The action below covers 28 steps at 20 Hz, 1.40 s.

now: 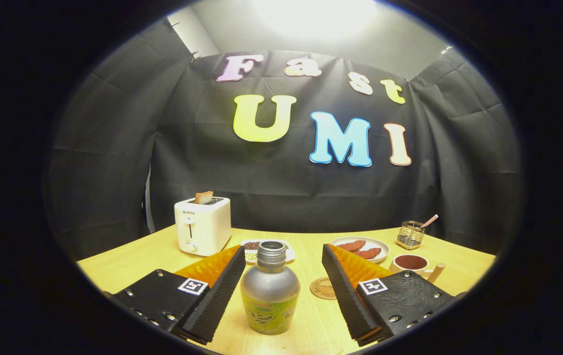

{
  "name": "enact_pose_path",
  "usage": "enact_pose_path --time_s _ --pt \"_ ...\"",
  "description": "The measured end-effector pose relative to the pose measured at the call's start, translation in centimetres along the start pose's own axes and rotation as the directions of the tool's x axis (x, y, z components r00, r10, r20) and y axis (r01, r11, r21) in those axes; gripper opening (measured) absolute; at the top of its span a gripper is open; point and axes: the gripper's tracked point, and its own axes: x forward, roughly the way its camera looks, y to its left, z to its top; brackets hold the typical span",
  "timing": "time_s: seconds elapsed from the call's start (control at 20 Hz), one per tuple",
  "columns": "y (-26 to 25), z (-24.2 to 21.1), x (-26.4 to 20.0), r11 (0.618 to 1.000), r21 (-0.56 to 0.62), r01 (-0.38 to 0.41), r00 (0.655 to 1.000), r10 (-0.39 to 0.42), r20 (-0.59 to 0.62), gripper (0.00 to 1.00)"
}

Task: Take the bottle from table, then pour the juice into the cup, finally place the bottle on the coaster

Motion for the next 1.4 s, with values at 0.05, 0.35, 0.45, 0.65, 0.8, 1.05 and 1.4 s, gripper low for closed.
enact_pose_path --time_s 0.05,0.35,0.45,0.65,0.8,1.05,1.4 --pt "0.1 -0.7 0.2 1.0 -0.005 0.002 1.0 -0.002 -0.006 0.96" --pt "1.3 -4.3 1.4 1.0 -0.026 -0.014 0.999 0.012 -0.048 0.96" --pt "1.4 -5.0 1.8 0.999 -0.038 -0.016 0.998 0.014 -0.069 0.96" --pt "2.2 -4.7 2.2 0.997 -0.019 -0.069 0.997 0.068 -0.039 0.95" --pt "1.5 -6.4 2.6 0.997 0.014 -0.072 0.994 0.072 -0.076 0.9" --pt "1.5 -6.1 2.7 0.994 0.073 -0.077 0.995 0.081 -0.061 0.79" --pt "-1.7 -3.7 2.4 0.983 0.182 -0.024 0.999 0.032 -0.041 0.78"
